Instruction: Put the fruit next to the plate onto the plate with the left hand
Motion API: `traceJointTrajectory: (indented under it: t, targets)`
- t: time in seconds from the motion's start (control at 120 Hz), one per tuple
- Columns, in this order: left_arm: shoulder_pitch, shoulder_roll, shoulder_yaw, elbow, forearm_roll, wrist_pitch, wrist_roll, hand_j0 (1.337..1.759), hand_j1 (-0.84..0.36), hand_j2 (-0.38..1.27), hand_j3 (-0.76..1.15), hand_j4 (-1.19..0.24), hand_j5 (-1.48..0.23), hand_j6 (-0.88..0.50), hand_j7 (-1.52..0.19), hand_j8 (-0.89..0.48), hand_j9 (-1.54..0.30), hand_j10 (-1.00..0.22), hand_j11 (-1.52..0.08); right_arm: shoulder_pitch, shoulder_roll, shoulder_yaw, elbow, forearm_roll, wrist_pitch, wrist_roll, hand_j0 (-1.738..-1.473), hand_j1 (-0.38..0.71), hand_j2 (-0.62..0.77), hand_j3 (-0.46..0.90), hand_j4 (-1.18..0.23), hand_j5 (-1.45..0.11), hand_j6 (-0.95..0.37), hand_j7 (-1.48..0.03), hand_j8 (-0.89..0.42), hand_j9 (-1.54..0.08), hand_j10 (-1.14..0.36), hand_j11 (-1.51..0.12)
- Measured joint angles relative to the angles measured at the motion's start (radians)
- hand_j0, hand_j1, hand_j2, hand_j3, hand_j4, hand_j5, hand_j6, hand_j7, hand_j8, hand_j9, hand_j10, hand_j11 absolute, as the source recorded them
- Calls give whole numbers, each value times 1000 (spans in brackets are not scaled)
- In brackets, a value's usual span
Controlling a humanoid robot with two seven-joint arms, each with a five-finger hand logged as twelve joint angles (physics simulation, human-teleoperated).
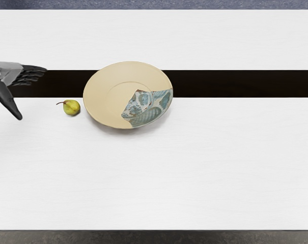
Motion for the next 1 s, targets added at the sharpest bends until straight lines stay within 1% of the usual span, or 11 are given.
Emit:
traceJointTrajectory:
  t: [0.183,0.258,0.35,0.417,0.492,0.55,0.608,0.717,0.808,0.883,1.0]
  targets:
    - [-9,0,-1,-6,-12,0,1,1658,349,1,0,-4,-1,-5,0,-5,0,-3,0,1,0,1,0,0,0,0,-1658,-310,-7,0,-33,-43,-33,-43,-33,-43,-33,-43]
    - [-33,-16,-1,-1,-12,0,18,1658,349,1,0,-4,-1,-5,0,-5,0,-3,0,2,0,1,0,0,0,0,-1658,-310,-7,0,-33,-43,-33,-43,-33,-43,-33,-43]
    - [-50,-40,0,0,-9,0,79,1658,349,1,0,-4,-1,-5,0,-5,0,-3,0,2,0,1,0,0,0,0,-1658,-310,-7,0,-33,-43,-33,-43,-33,-43,-33,-43]
    - [-66,-38,0,-22,-5,0,144,1658,349,1,0,-4,-1,-5,0,-4,0,-3,0,3,0,1,0,0,0,0,-1658,-310,-7,0,-33,-43,-33,-43,-33,-43,-33,-43]
    - [-81,-48,1,-41,3,0,199,1658,349,1,0,-4,-1,-5,0,-5,0,-3,0,3,0,0,0,0,0,0,-1658,-310,-7,0,-33,-43,-33,-43,-33,-43,-33,-43]
    - [-80,-109,3,-52,38,0,263,1658,349,1,0,-4,-1,-5,0,-5,0,-3,0,3,0,0,0,0,0,0,-1658,-310,-7,0,-33,-43,-33,-43,-33,-43,-33,-43]
    - [-79,-125,4,-59,68,12,322,1658,349,0,0,-5,-1,-6,0,-5,0,-4,0,3,0,0,1,0,0,0,-1658,-310,-7,0,-33,-43,-33,-43,-33,-43,-33,-43]
    - [-107,-135,6,-73,115,75,409,1658,349,0,0,-4,-1,-5,0,-5,0,-3,0,3,0,0,0,0,0,0,-1658,-310,-7,0,-33,-43,-33,-43,-33,-43,-33,-43]
    - [-102,-144,8,-126,205,202,497,1658,349,0,0,-4,-1,-5,0,-5,0,-3,0,3,0,0,0,0,0,0,-1658,-310,-7,0,-33,-43,-33,-43,-33,-43,-33,-43]
    - [-100,-152,9,-155,261,278,535,1658,349,0,0,-4,-1,-6,0,-5,0,-4,0,3,0,0,0,0,0,0,-1658,-310,-7,0,-33,-43,-33,-43,-33,-43,-33,-43]
    - [-91,-152,9,-197,297,376,562,1658,349,1,0,-5,-1,-6,0,-5,0,-4,0,3,0,0,0,0,0,0,-1658,-310,-7,0,-33,-43,-33,-43,-33,-43,-33,-43]
